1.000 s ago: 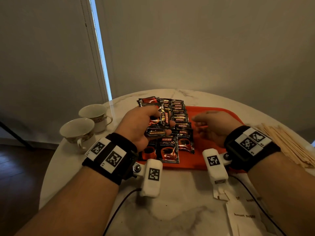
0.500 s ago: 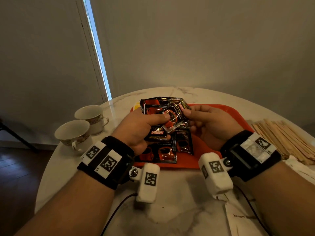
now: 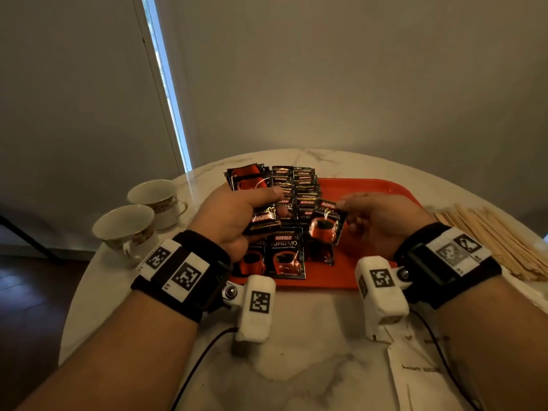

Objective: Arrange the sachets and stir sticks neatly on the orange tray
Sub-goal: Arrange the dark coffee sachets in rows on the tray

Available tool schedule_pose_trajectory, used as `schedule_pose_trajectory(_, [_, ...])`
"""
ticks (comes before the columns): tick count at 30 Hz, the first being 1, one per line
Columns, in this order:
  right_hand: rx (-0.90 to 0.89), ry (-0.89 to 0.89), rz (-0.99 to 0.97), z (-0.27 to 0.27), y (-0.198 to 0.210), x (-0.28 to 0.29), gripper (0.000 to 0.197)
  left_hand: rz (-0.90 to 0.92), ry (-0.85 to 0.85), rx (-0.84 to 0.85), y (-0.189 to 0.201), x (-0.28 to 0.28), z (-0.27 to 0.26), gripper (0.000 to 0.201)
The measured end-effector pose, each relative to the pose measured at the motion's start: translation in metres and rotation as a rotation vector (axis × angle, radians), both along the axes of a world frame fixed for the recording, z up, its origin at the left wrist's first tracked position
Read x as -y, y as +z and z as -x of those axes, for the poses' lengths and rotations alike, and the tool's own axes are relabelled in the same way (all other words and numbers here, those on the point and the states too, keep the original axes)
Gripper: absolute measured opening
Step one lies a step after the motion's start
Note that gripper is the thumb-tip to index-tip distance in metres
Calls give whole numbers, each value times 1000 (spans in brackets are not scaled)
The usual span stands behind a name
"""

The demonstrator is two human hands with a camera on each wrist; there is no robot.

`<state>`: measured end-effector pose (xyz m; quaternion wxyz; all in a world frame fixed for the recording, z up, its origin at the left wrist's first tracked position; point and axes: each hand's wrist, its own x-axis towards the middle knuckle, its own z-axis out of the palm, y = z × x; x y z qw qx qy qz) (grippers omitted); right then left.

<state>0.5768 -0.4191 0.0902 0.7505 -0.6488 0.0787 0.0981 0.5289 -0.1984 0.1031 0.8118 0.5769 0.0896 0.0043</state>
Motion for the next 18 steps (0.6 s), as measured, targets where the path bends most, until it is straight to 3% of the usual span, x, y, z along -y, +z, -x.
schedule_pose_trajectory(5, [-79, 135, 192, 3, -7, -4, 14, 2, 17, -7, 1, 1, 2, 18])
schedule_pose_trajectory(13, [-34, 134, 362, 3, -6, -8, 18, -12, 26, -6, 4, -1, 2, 29])
schedule_pose_trajectory(18, [-9, 146, 387, 5, -6, -11, 20, -25, 18, -4, 3, 0, 3, 20])
